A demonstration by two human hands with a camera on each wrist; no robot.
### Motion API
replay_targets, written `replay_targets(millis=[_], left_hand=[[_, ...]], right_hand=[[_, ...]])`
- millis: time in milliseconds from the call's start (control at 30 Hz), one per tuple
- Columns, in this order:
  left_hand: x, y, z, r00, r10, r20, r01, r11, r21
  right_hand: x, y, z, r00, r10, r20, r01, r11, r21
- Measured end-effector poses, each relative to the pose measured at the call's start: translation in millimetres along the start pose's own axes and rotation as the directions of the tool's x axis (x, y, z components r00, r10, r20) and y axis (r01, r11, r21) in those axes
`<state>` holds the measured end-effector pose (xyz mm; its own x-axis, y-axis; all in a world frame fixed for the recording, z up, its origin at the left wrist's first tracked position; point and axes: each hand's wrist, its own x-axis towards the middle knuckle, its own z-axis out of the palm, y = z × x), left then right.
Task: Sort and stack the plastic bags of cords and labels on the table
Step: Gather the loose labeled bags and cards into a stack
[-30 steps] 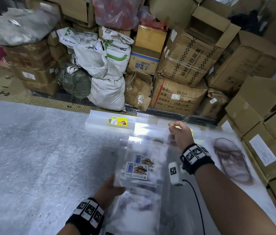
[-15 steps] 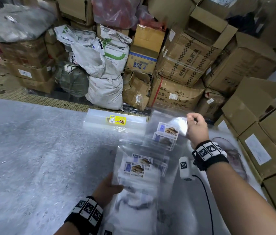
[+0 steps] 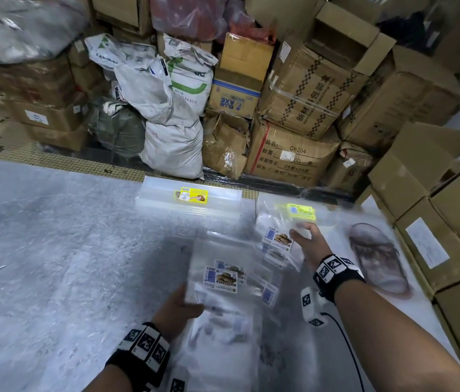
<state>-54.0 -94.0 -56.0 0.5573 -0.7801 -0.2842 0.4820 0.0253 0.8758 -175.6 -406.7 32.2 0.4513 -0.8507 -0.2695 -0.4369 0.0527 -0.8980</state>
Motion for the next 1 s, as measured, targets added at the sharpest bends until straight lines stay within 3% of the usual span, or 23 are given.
replay_targets(millis=[67, 133, 200, 333, 433, 533, 633, 667, 800, 867, 1000], left_hand=[[-1.0, 1.2, 0.2, 1.000, -0.001, -0.009, 0.001, 1.000, -0.003], [-1.7, 3.0, 0.3, 1.000, -0.005, -0.018, 0.006, 1.000, 0.027], [-1.8, 4.5, 1.0, 1.000, -0.005, -0.031, 0.007, 0.997, 0.080], [-3.7, 8.2, 2.8, 0.999, -0.015, -0.046, 0.021, 0.991, 0.134], [-6.6, 10.3, 5.0, 0.998, -0.021, -0.058, 0.029, 0.989, 0.144], [-9.2, 11.9, 8.7, 0.993, -0.014, -0.120, 0.034, 0.985, 0.166], [-10.5, 12.4, 12.7, 0.985, 0.004, -0.173, 0.039, 0.969, 0.245], [-11.5, 13.8, 14.8, 0.982, 0.000, -0.191, 0.052, 0.962, 0.267], [-17.2, 24.8, 20.8, 0.976, 0.023, -0.218, 0.068, 0.913, 0.402], [-18.5, 28.3, 19.3, 0.970, 0.046, -0.239, 0.069, 0.891, 0.449], [-23.5, 31.2, 22.9, 0.961, 0.101, -0.256, 0.057, 0.839, 0.542]], right_hand=[[7.6, 12.8, -3.9, 0.998, 0.022, -0.061, -0.024, 1.000, -0.019], [6.6, 21.1, -7.3, 0.986, 0.137, -0.097, -0.122, 0.982, 0.142], [-0.2, 25.3, -6.9, 0.979, 0.184, -0.086, -0.167, 0.970, 0.176], [-10.6, 23.8, -0.6, 0.998, 0.060, 0.011, -0.060, 0.997, -0.038], [-19.2, 14.0, 1.2, 0.998, -0.053, 0.031, 0.051, 0.998, 0.044], [-21.9, 16.5, 1.9, 0.995, 0.047, -0.085, -0.033, 0.987, 0.155], [-28.4, 22.6, 4.1, 0.983, 0.181, -0.013, -0.170, 0.942, 0.291], [-32.2, 23.4, 5.3, 0.985, 0.175, 0.016, -0.173, 0.950, 0.259], [-33.8, 26.9, 8.9, 0.998, -0.013, 0.060, 0.016, 0.998, -0.060], [-33.6, 21.2, 9.1, 0.998, -0.021, 0.056, 0.030, 0.988, -0.155], [-35.2, 6.0, -1.9, 0.997, -0.075, 0.004, 0.075, 0.994, -0.083]])
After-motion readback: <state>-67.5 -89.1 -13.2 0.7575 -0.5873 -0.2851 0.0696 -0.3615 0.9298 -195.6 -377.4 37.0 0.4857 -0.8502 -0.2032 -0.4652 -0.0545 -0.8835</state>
